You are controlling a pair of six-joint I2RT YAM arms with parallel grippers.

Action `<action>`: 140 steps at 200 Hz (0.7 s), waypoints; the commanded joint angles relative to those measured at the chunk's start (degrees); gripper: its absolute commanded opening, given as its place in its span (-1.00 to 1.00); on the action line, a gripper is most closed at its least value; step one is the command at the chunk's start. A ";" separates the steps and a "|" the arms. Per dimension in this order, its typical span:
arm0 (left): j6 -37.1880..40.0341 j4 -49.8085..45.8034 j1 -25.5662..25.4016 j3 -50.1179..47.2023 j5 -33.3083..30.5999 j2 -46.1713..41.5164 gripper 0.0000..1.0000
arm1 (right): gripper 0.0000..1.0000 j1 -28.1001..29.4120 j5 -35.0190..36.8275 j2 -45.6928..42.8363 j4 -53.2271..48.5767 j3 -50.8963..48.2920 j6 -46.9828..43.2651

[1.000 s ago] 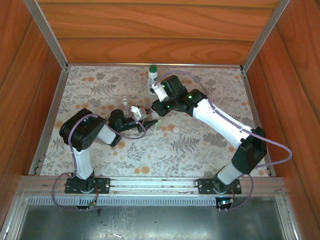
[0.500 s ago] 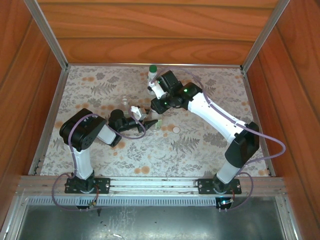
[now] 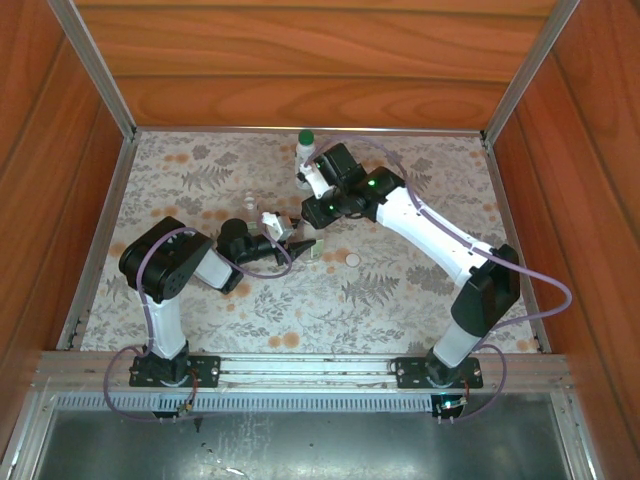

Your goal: Screw on the bottle caps

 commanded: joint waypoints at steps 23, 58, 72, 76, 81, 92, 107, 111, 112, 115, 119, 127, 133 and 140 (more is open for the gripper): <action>-0.27 -3.03 -0.43 -0.01 1.31 0.96 0.17 | 0.41 -0.17 0.35 -3.92 -0.63 -0.98 0.12; -0.14 -3.03 -0.40 -0.36 1.87 0.72 0.17 | 0.34 -2.45 -4.17 -6.63 2.83 -3.32 1.83; 0.26 -2.99 -0.48 -0.45 2.28 0.98 0.17 | 0.19 -4.07 -8.34 -6.32 3.23 -3.75 2.88; 0.31 -3.02 -0.46 -0.45 2.34 1.06 0.17 | 0.15 -4.50 -9.18 -5.98 3.08 -3.75 3.24; 0.47 -3.03 -0.42 -0.37 2.45 1.22 0.17 | 0.11 -5.07 -9.98 -5.65 3.05 -3.75 3.52; 0.52 -3.03 -0.47 -0.36 2.73 1.28 0.17 | 0.06 -5.98 -11.50 -4.93 2.83 -3.75 3.63; 0.58 -3.03 -0.57 -0.27 2.89 1.15 0.17 | -0.02 -7.01 -13.17 -4.08 2.66 -3.66 3.64; 0.65 -3.02 -0.61 -0.27 2.89 1.16 0.17 | -0.03 -7.25 -13.76 -3.86 2.69 -3.66 3.55; 0.66 -3.03 -0.59 -0.27 2.91 1.11 0.17 | -0.03 -7.31 -13.86 -3.82 2.73 -3.66 3.59; 0.64 -2.98 -0.58 -0.26 2.98 1.03 0.17 | -0.05 -7.45 -14.34 -3.68 2.85 -3.66 3.60; 0.65 -3.03 -0.59 -0.27 3.00 1.06 0.17 | -0.06 -7.67 -14.84 -3.49 2.86 -3.65 3.63; 0.64 -2.98 -0.59 -0.36 3.09 0.98 0.17 | -0.10 -7.98 -16.01 -3.07 2.72 -3.53 3.42; 0.63 -3.03 -0.62 -0.45 3.10 0.86 0.17 | -0.11 -8.15 -16.67 -2.85 2.75 -3.47 3.29; 0.66 -3.02 -0.59 -0.63 3.22 0.73 0.17 | -0.15 -8.34 -17.05 -2.67 2.71 -3.48 3.20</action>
